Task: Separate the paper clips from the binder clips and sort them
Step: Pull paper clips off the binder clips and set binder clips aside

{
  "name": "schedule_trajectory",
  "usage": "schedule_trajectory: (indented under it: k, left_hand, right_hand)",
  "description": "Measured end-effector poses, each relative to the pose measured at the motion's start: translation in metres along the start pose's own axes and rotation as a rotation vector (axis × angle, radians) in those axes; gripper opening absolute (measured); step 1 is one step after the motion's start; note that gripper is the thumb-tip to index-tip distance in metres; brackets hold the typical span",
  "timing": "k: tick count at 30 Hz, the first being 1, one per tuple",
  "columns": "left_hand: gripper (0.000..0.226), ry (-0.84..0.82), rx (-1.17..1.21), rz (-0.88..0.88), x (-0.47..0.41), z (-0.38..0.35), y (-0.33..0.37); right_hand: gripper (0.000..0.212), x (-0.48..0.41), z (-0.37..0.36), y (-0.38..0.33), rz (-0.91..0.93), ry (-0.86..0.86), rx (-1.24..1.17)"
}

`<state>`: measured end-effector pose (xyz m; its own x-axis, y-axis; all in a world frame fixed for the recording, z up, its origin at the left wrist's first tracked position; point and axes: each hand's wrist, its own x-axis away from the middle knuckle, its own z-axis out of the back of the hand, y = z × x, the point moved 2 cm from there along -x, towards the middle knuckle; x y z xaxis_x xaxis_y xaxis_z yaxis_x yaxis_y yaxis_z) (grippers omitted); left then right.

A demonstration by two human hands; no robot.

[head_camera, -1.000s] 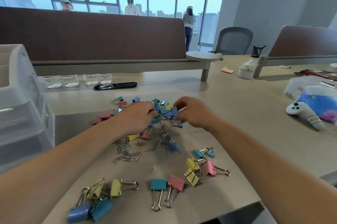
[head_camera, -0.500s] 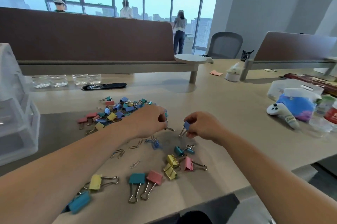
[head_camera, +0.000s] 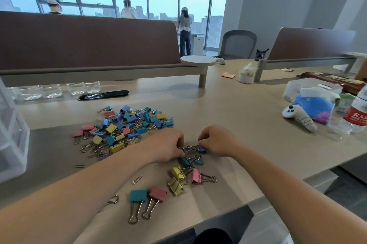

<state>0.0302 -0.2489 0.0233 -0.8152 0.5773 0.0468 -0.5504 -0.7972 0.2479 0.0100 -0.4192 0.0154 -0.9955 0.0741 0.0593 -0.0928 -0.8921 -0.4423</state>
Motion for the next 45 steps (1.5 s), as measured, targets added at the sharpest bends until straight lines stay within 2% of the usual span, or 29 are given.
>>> schedule_trajectory:
  k: [8,13,20,25,29,34,39,45]
  left_hand:
    - [0.023,0.013,0.000,-0.059,0.001,-0.003,0.008]
    - [0.020,0.026,0.030,-0.080,0.003,-0.001,0.001]
    - [0.018,0.162,0.059,0.041,-0.005,0.022,-0.045]
    - [0.022,0.181,0.030,0.145,-0.023,0.032,-0.084]
    - [0.031,0.170,0.013,0.130,-0.038,0.029,-0.095]
    - [0.024,0.170,-0.067,0.090,-0.053,0.021,-0.099]
    - [0.027,0.209,-0.064,0.080,-0.062,0.016,-0.096]
    - [0.012,0.239,-0.076,0.082,-0.066,0.013,-0.092]
  right_hand:
    - [0.026,0.004,0.000,0.006,-0.004,-0.012,0.032]
    - [0.020,0.002,-0.002,0.006,-0.012,0.041,0.082]
    - [0.025,-0.018,-0.012,-0.022,0.086,0.073,0.035]
    - [0.031,-0.045,-0.024,-0.042,0.147,0.037,0.049]
    - [0.028,-0.061,-0.030,-0.057,0.196,0.058,0.124]
    - [0.027,-0.071,-0.038,-0.065,0.223,0.038,0.200]
    - [0.019,-0.074,-0.040,-0.064,0.241,0.046,0.197]
    - [0.016,-0.071,-0.040,-0.063,0.271,0.032,0.205]
